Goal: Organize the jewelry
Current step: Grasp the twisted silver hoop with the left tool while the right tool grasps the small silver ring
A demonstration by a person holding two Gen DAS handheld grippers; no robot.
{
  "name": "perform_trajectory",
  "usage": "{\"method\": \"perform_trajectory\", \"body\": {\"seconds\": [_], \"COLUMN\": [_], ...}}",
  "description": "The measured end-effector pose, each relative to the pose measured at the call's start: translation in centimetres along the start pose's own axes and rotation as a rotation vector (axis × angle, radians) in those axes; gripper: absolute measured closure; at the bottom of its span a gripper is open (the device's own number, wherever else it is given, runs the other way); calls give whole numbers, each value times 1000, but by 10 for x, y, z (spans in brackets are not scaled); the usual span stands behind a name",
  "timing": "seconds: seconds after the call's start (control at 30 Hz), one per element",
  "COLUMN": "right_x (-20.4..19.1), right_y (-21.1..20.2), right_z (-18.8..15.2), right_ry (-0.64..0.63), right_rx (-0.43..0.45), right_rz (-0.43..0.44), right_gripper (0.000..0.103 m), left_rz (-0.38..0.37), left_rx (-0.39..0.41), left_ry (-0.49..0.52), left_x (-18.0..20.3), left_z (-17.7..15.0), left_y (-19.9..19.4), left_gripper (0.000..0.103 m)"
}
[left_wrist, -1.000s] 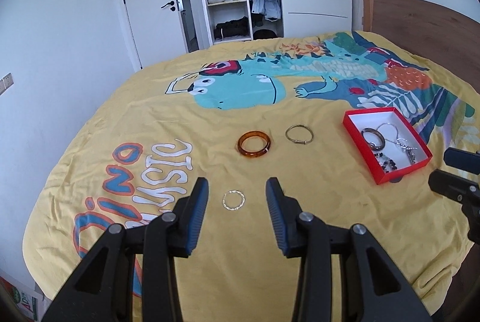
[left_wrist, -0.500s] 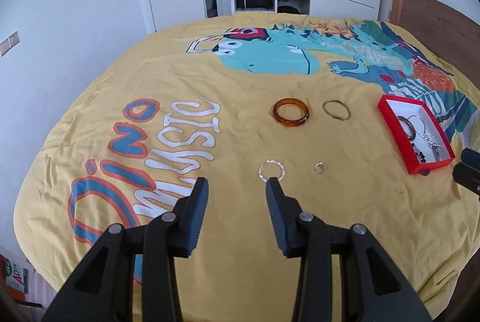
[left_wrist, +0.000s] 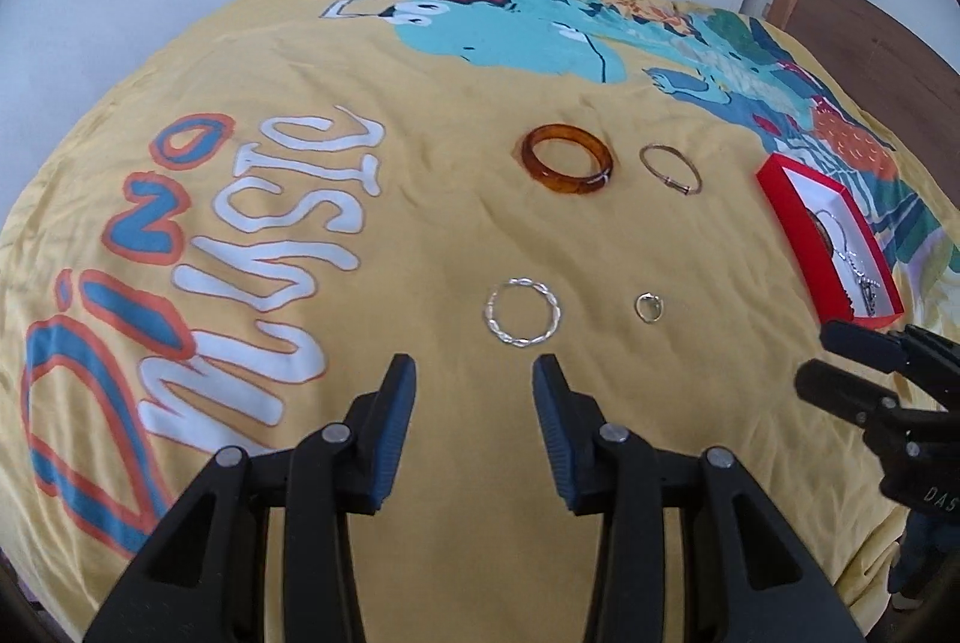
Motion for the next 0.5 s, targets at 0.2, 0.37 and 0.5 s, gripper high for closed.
{"method": "perform_trajectory", "body": {"seconds": [0.2,0.37,0.5], "right_x": [4,4,3], "right_y": [42,67,85], "right_z": [-6,-4,2], "right_ry": [-10,-40,-70], "right_rx": [-44,-58,-59], "right_rz": [59,96,115], "right_gripper": [53,53,53], "left_rz": [-37,-10,-25], "left_rx": [-50,-74,-55], "left_ry": [28,56,50], "left_x": [17,17,13], "left_z": [5,9,11], "left_y": [44,74,83], "left_gripper": [61,60,61]}}
Point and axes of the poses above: each gripper's, at about its wrist camera, not at the fingertips, and y roughly the way its jaws point, x to its right, z to its top, the point moved 8 cm from there along y, roughly the way its jaws point, and after that the axes turned 5 degrees about -y, right-handed, at the moved point
